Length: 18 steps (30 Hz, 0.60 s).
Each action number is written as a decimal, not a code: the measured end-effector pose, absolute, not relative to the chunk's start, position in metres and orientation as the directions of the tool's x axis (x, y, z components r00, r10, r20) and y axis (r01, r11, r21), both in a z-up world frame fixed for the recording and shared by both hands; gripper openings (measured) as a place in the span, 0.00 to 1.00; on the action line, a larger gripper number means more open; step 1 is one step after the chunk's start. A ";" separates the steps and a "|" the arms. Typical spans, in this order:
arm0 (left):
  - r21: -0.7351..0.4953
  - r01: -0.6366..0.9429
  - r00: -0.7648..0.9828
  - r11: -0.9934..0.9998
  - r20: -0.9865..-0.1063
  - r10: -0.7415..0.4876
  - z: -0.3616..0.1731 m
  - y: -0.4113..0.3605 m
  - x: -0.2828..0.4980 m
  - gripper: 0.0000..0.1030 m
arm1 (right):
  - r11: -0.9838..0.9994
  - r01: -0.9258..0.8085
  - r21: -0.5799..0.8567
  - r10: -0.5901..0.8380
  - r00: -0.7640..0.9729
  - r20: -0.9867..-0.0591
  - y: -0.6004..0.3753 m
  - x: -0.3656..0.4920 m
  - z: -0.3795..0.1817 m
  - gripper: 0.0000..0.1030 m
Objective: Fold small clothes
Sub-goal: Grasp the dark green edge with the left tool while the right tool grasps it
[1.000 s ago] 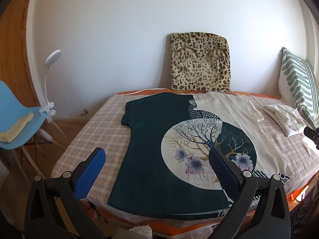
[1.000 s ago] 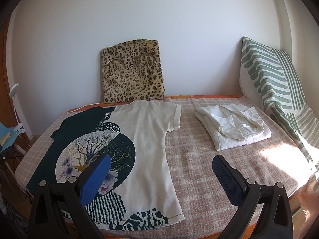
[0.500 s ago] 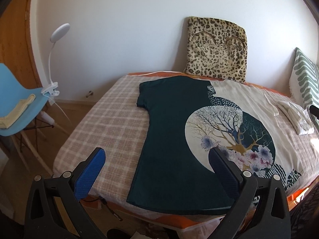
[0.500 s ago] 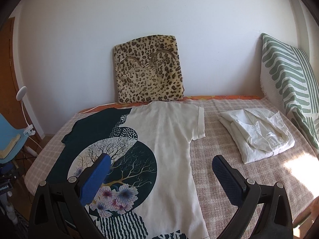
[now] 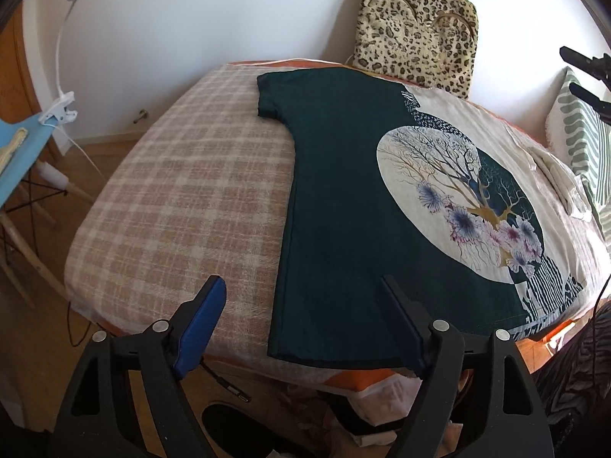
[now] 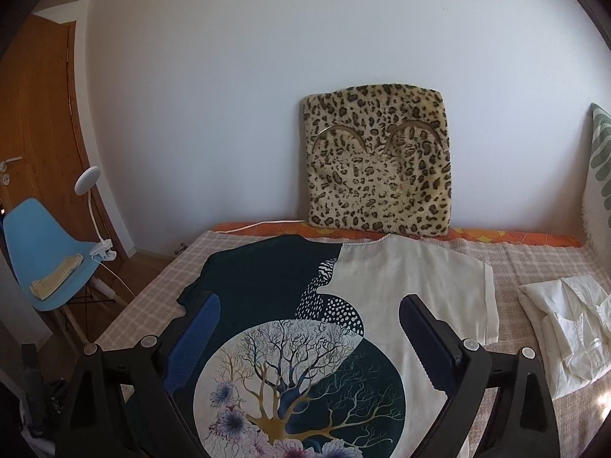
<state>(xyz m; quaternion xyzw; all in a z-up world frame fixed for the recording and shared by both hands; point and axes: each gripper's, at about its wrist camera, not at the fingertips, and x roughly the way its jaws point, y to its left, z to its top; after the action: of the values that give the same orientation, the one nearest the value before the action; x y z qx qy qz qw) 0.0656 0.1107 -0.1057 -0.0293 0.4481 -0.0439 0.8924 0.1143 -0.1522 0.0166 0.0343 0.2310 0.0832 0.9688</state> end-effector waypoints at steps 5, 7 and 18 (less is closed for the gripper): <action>-0.135 0.057 0.559 0.989 -0.816 -0.144 -0.120 0.121 0.078 0.66 | 0.968 -0.230 0.099 0.249 0.841 -0.480 -0.113 0.153 0.019 0.93; -0.182 0.055 0.544 0.982 -0.819 -0.183 -0.125 0.128 0.083 0.64 | 0.961 -0.258 0.096 0.271 0.824 -0.498 -0.097 0.172 0.020 0.90; -0.272 0.068 0.545 0.960 -0.796 -0.264 -0.137 0.142 0.089 0.53 | 0.905 -0.356 0.234 0.422 0.675 -0.605 -0.017 0.287 0.003 0.80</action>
<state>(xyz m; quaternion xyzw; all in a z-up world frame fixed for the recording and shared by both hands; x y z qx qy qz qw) 0.0893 0.1424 -0.1375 -0.1048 0.4675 -0.0950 0.8726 0.2872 -0.0170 0.0033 0.0482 0.3424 0.2127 0.9139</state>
